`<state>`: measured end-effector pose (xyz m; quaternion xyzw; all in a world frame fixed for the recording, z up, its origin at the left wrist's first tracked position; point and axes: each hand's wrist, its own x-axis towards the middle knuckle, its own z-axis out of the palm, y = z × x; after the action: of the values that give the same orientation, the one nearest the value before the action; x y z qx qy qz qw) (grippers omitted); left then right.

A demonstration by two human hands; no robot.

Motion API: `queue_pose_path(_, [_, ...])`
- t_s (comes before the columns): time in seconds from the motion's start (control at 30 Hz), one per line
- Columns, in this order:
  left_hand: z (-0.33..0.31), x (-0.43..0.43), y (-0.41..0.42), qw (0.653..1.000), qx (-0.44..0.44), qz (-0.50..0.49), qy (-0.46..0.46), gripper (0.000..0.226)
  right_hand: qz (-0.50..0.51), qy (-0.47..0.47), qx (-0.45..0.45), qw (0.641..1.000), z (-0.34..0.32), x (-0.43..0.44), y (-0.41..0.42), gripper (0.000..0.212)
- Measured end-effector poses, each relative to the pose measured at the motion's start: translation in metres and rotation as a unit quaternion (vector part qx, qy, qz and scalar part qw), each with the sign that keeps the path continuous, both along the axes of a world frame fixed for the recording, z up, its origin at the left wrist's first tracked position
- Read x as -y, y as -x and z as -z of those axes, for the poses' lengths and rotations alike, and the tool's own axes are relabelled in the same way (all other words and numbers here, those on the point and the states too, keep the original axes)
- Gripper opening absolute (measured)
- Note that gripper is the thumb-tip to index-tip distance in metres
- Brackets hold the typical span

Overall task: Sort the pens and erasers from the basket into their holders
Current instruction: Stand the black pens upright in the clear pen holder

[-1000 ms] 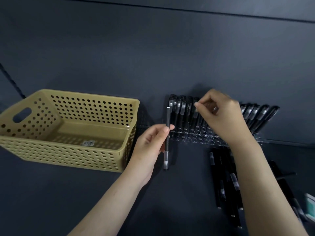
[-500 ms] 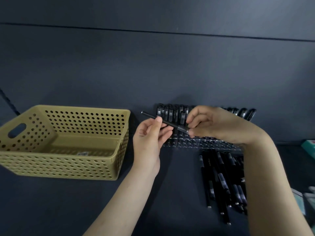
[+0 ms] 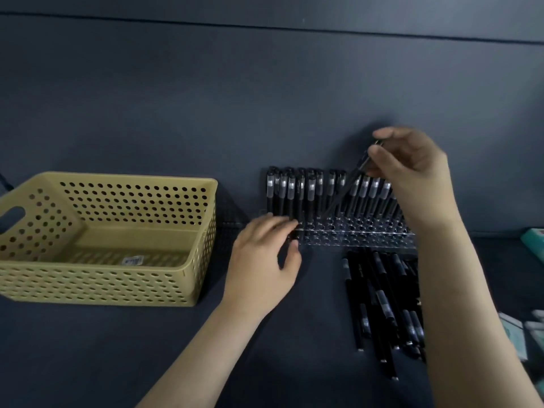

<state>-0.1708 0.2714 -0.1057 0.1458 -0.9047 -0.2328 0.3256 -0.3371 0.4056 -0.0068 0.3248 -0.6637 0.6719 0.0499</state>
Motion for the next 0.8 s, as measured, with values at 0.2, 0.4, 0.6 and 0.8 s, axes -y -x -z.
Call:
queue_pose_path(0.2, [0.019,0.004,0.008,0.987,0.110,0.006,0.119,0.051,0.008,-0.061,-0.064,0.996,0.007,0.011,-0.003,0.017])
queue_pose_path(0.4, [0.020,0.005,0.010,0.989,0.094,-0.001,0.110,0.048,0.023,-0.099,-0.091,0.991,0.012,0.015,-0.003,0.020])
queue_pose_path(0.6, [0.018,0.005,0.010,0.990,0.096,0.002,0.106,0.048,0.002,-0.227,-0.165,0.960,0.026,0.021,-0.006,0.015])
queue_pose_path(0.8, [0.016,-0.002,0.006,0.991,0.086,0.000,0.102,0.049,-0.001,-0.232,-0.132,0.964,0.027,-0.009,-0.012,0.035])
